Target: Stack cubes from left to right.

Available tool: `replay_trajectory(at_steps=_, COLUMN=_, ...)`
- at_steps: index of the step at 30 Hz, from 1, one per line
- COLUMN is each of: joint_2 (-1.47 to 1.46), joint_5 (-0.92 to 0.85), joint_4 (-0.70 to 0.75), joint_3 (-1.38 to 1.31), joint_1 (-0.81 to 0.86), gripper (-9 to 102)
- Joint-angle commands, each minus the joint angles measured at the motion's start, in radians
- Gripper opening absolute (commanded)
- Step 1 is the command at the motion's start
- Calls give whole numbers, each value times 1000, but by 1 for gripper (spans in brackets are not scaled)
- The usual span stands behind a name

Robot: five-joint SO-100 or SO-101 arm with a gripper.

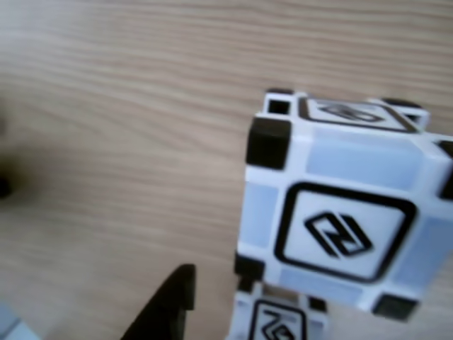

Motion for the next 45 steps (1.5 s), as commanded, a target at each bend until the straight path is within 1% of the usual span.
replay_trajectory(at_steps=1, joint_2=-11, joint_5=12, joint_4=-2, joint_3=-20, joint_1=-2, gripper=39)
replay_trajectory(at_steps=3, joint_2=-15, joint_5=14, joint_4=-6, joint_3=-21, joint_1=-2, gripper=40)
replay_trajectory(at_steps=8, joint_2=-17, joint_5=5, joint_4=-95, joint_3=-21, joint_1=-3, gripper=39)
replay_trajectory(at_steps=10, joint_2=-18, joint_5=-5, joint_4=-107, joint_3=-21, joint_1=-3, gripper=39)
replay_trajectory(at_steps=13, joint_2=-18, joint_5=0, joint_4=-109, joint_3=-21, joint_1=-15, gripper=39)
replay_trajectory(at_steps=18, joint_2=-20, joint_5=26, joint_4=-109, joint_3=-21, joint_1=-97, gripper=39)
replay_trajectory(at_steps=23, joint_2=-86, joint_5=63, joint_4=-109, joint_3=-21, joint_1=-152, gripper=39)
replay_trajectory(at_steps=45, joint_2=-121, joint_5=91, joint_4=-107, joint_3=-21, joint_1=-137, gripper=36)
